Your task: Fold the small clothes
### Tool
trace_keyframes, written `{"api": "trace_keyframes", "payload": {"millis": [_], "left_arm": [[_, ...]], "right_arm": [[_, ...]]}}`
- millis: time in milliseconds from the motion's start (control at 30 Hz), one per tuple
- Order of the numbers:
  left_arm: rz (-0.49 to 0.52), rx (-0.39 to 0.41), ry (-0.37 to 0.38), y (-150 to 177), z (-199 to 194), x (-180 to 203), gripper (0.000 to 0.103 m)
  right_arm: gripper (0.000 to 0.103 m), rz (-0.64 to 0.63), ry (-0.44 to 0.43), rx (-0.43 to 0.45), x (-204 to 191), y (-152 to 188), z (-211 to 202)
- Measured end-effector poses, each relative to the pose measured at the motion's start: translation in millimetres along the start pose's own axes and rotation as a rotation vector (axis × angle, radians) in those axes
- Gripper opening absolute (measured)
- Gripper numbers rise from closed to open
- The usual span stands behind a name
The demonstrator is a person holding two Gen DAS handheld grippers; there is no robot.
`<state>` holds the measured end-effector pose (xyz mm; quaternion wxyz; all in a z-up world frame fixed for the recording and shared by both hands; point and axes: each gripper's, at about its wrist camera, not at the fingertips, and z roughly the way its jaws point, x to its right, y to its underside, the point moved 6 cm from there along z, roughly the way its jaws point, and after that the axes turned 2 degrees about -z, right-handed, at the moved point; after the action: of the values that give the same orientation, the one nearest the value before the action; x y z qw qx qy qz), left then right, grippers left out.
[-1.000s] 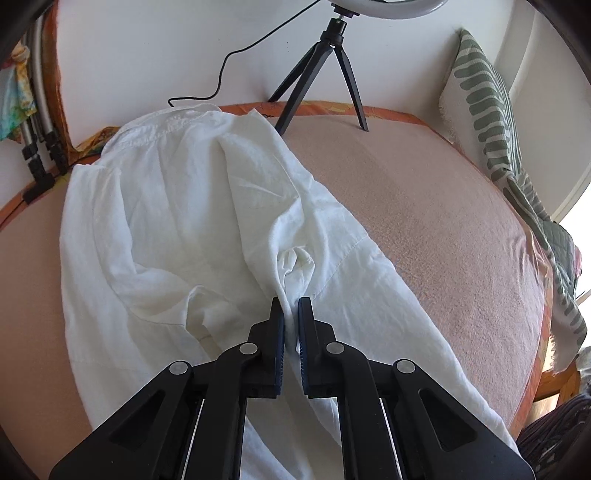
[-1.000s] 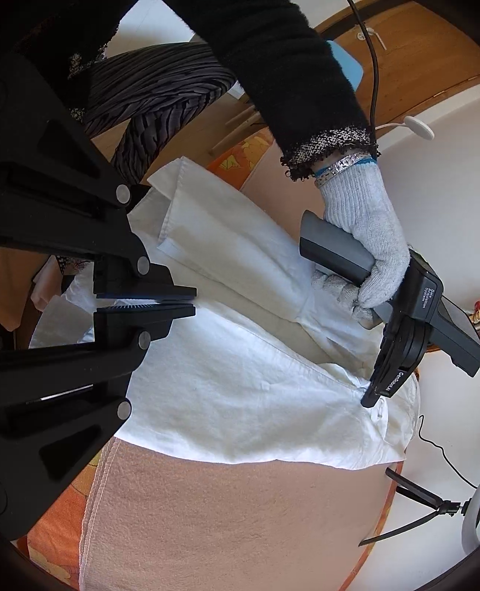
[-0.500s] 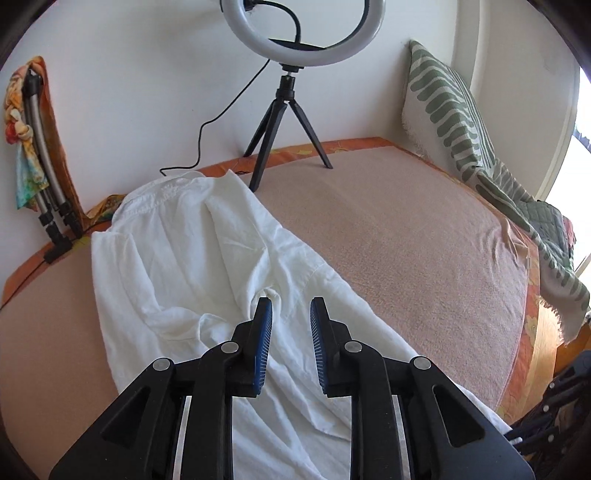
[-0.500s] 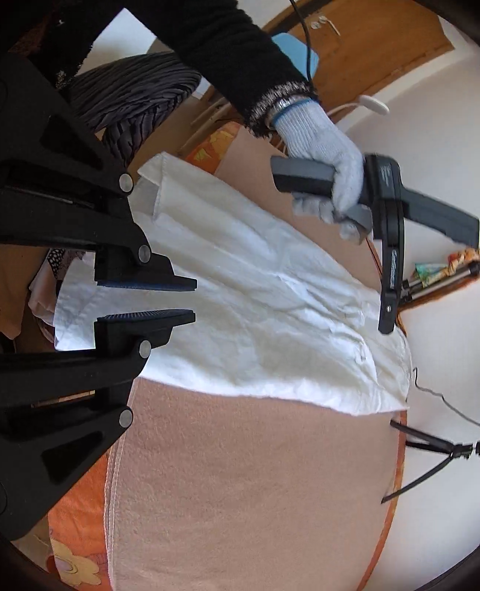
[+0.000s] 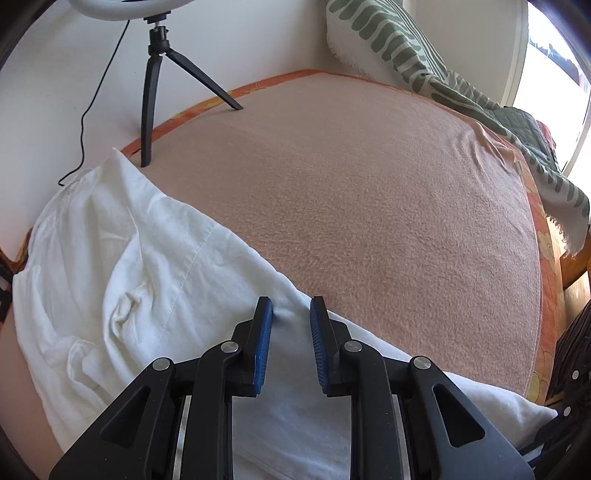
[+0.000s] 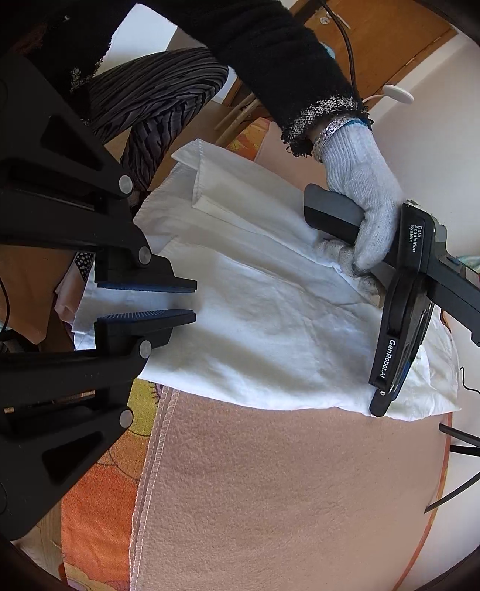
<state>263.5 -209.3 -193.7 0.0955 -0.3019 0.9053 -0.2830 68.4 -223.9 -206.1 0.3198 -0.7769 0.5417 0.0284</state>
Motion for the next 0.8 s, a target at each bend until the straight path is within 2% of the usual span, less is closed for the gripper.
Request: {"api": "trace_keyframes", "payload": {"millis": [67,200,400,500,667,700,800], "left_arm": [[-0.022,-0.002,0.04,7,-6,4,0.016],[0.035,-0.012,0.063,22,-18,28,0.016],[0.124,-0.004,0.095,44,-37,76,0.016],[0.137,0.005,0.113,57,-47,98,0.015],[0.134,0.019,0.145,80,-66,128,0.015],[0.112,0.02,0.163,84,-70,131,0.015],[0.054,0.017,0.222,96,-82,140,0.015]], "right_arm": [[0.011,-0.002,-0.016,0.016,-1,1,-10],[0.011,0.024,-0.046,0.096,5,-3,-44],[0.011,0.169,0.003,0.198,46,-9,-82],[0.011,0.226,0.008,0.171,63,-6,-75],[0.012,0.247,-0.014,0.085,72,3,-54],[0.015,0.255,-0.021,0.076,73,3,-51],[0.035,0.254,-0.037,0.059,72,5,-42]]}}
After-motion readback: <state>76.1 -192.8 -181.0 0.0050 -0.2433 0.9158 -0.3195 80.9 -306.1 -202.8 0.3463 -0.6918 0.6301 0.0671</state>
